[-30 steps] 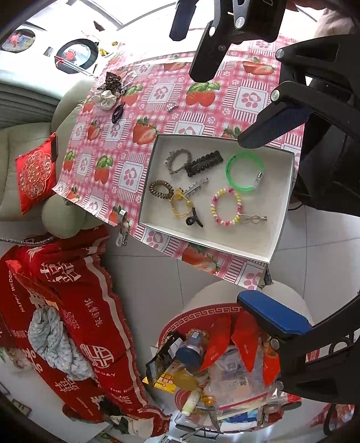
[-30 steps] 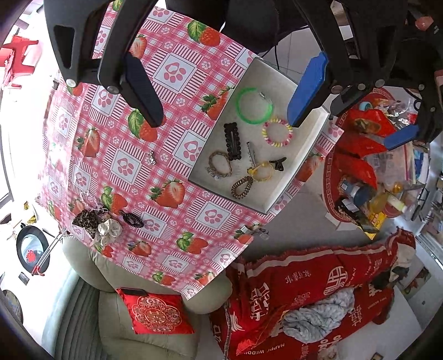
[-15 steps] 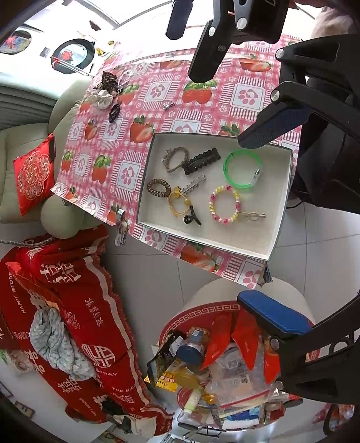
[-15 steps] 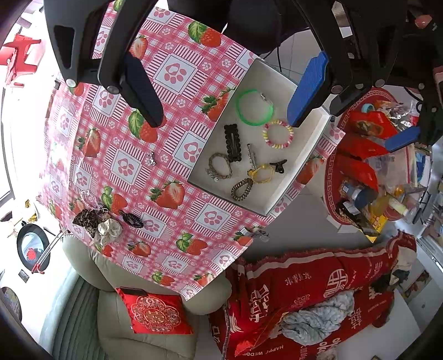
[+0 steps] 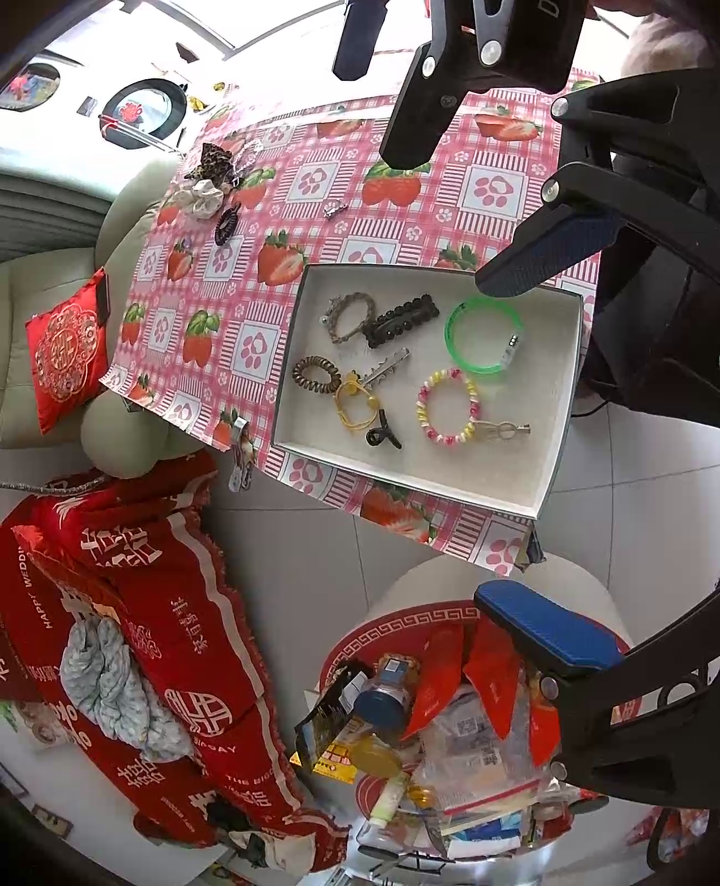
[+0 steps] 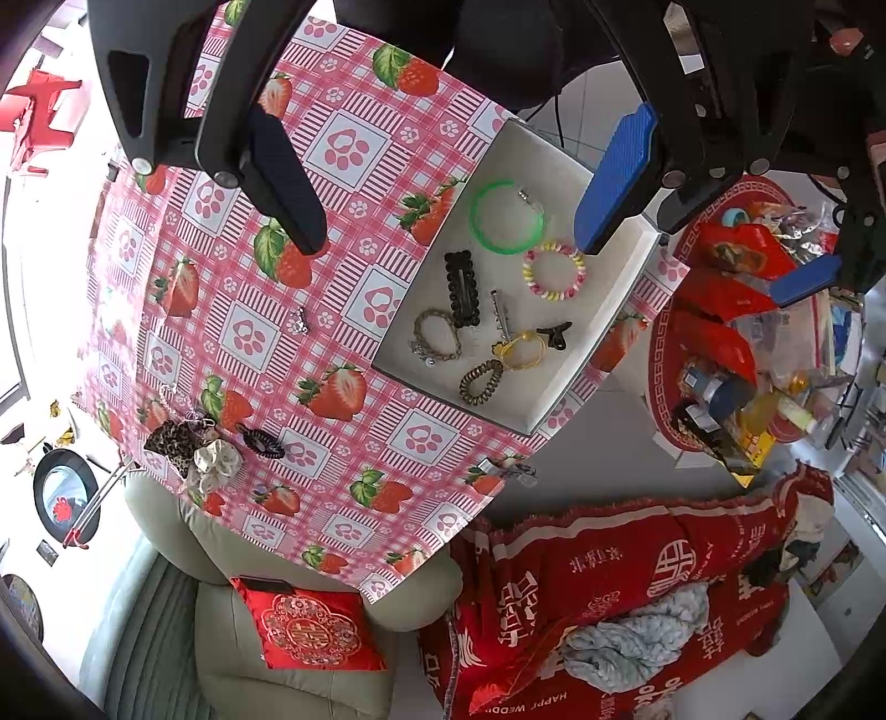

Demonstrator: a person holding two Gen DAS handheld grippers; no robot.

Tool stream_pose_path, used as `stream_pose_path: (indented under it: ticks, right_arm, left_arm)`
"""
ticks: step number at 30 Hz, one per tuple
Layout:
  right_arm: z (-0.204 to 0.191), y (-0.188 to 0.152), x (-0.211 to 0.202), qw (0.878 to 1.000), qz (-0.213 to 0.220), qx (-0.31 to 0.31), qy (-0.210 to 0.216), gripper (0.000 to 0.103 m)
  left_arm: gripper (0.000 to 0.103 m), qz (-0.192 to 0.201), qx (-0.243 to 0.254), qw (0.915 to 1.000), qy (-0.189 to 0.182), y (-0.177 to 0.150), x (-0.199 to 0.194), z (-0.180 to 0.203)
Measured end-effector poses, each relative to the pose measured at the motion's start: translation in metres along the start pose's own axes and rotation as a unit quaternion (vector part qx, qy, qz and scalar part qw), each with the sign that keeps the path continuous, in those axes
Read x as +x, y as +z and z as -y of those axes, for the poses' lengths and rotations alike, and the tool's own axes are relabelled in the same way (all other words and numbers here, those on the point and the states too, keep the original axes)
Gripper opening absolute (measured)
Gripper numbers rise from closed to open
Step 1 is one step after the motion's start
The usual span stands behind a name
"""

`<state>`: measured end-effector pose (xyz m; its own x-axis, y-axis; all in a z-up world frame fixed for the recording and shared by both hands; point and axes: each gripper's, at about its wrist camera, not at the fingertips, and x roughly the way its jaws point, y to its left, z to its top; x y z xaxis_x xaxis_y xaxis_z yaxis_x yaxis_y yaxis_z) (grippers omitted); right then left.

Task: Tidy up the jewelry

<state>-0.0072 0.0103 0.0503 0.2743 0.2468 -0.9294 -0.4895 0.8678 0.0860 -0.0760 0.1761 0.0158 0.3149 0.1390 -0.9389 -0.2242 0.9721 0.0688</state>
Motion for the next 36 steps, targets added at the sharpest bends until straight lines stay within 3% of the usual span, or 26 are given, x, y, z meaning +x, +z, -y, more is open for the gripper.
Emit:
stream_pose_path:
  ticks: [36]
  right_arm:
    - [-0.0042,-0.0022,0.0014,1.0,-0.004,0.0,0.0,0.092]
  left_arm:
    - [0.103,-0.001,0.0,1.0,0.001,-0.0005,0.0004,0.0011]
